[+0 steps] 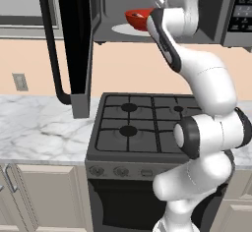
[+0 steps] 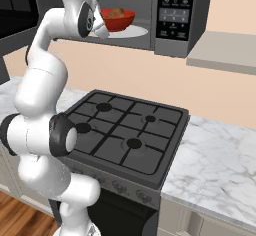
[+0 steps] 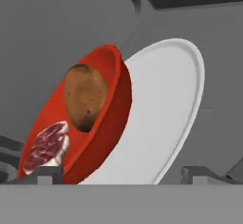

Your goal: Place the bowl containing the steak and potato in the microwave. Close the microwave door and press the start button to microwave the meal.

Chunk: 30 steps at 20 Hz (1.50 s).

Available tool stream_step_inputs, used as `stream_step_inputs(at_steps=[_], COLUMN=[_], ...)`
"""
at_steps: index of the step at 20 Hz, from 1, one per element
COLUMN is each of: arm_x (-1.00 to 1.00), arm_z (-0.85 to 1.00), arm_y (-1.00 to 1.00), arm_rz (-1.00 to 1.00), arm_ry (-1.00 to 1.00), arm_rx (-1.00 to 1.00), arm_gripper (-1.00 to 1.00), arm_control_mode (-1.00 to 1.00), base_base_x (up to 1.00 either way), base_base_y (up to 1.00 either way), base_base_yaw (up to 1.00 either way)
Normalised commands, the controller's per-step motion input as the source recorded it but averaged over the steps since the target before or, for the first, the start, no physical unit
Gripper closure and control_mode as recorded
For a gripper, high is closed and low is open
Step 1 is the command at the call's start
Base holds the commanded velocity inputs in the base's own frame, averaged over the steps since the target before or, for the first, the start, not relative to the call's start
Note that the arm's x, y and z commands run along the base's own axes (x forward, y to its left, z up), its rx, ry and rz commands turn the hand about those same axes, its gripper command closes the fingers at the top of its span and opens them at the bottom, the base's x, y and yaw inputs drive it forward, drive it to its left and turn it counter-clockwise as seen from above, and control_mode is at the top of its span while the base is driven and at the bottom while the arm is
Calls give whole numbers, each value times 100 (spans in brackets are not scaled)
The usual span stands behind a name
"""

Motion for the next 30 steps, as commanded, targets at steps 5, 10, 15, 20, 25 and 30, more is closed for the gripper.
stream_step_inputs(at_steps=[5,10,15,20,25,30], arm_x=[-100,-100,-100,-100,-98,-73], arm_z=[0,9,5,0,4,-1], arm_y=[0,-2,0,0,22,71], arm_rz=[4,23,35,36,31,18], arm_ry=[2,1,5,14,10,1], arm_rx=[-15,-32,-53,-70,-66,-52], arm_gripper=[-100,-100,-100,-100,-100,-100], arm_control_mode=[-100,-100,-100,-100,-100,-100], base_base_x=[0,0,0,0,0,0], base_base_y=[0,0,0,0,0,0], base_base_yaw=[0,0,0,0,0,0])
